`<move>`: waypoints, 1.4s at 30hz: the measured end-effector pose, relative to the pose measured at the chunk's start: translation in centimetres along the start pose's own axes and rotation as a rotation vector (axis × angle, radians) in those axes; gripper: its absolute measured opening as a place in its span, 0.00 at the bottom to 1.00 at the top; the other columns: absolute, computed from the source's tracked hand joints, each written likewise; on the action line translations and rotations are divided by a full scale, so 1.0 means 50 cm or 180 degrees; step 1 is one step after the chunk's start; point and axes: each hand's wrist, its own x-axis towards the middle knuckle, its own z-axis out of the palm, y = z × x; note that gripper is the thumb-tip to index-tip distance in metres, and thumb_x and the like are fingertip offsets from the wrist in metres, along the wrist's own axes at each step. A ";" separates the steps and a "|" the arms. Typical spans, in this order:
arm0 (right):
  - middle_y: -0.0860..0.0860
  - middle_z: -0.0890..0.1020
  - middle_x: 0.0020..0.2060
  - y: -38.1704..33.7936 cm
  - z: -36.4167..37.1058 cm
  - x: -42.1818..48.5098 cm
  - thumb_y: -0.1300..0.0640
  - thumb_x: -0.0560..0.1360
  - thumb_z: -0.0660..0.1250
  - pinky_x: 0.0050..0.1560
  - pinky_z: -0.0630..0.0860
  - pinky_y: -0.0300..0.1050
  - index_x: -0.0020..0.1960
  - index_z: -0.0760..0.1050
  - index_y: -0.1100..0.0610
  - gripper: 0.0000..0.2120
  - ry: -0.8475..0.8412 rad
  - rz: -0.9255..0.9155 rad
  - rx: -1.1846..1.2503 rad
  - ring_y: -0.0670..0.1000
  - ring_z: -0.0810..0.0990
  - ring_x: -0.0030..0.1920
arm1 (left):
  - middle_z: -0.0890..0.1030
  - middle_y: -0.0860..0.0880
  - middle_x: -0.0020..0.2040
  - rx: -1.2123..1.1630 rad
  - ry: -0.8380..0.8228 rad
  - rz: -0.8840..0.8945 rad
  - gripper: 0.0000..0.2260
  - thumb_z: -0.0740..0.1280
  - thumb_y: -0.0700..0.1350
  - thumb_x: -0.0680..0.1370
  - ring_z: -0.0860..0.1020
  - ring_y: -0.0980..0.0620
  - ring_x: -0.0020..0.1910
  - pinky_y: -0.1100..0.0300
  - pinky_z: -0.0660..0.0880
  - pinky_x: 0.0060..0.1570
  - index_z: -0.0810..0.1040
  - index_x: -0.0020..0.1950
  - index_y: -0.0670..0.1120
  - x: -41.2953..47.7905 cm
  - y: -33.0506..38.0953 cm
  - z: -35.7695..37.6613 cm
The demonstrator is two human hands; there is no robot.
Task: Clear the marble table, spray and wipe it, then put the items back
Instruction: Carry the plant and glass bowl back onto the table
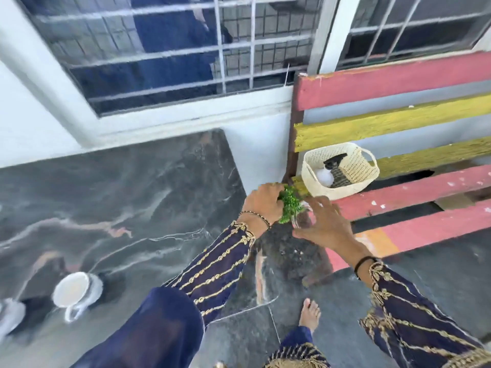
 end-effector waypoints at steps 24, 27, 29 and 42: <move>0.47 0.65 0.72 -0.704 0.165 0.251 0.39 0.64 0.76 0.61 0.74 0.59 0.77 0.59 0.39 0.45 -0.0513 -0.1525 -0.0559 0.57 0.64 0.71 | 0.82 0.45 0.52 -0.0005 0.1198 -0.1425 0.09 0.67 0.42 0.74 0.79 0.43 0.51 0.55 0.74 0.49 0.79 0.54 0.45 -0.168 -0.614 -0.428; 0.47 0.65 0.73 -0.746 0.179 0.324 0.40 0.65 0.75 0.61 0.74 0.59 0.77 0.59 0.40 0.45 -0.0538 -0.1416 -0.0589 0.58 0.63 0.72 | 0.82 0.46 0.50 -0.0030 0.1218 -0.1497 0.08 0.67 0.42 0.75 0.80 0.45 0.47 0.59 0.72 0.45 0.79 0.54 0.45 -0.145 -0.676 -0.447; 0.47 0.64 0.74 -0.773 0.187 0.365 0.39 0.66 0.75 0.62 0.74 0.58 0.78 0.58 0.40 0.45 -0.0535 -0.1391 -0.0606 0.57 0.63 0.72 | 0.82 0.47 0.49 -0.0076 0.1261 -0.1565 0.08 0.67 0.42 0.75 0.80 0.47 0.45 0.61 0.71 0.44 0.79 0.53 0.46 -0.133 -0.711 -0.455; 0.51 0.61 0.77 -0.855 0.223 0.484 0.38 0.69 0.72 0.66 0.71 0.61 0.80 0.55 0.45 0.45 -0.0672 -0.1073 -0.1007 0.62 0.63 0.73 | 0.80 0.48 0.43 -0.0204 0.1382 -0.1786 0.05 0.67 0.42 0.74 0.76 0.50 0.38 0.61 0.69 0.38 0.78 0.49 0.46 -0.132 -0.845 -0.482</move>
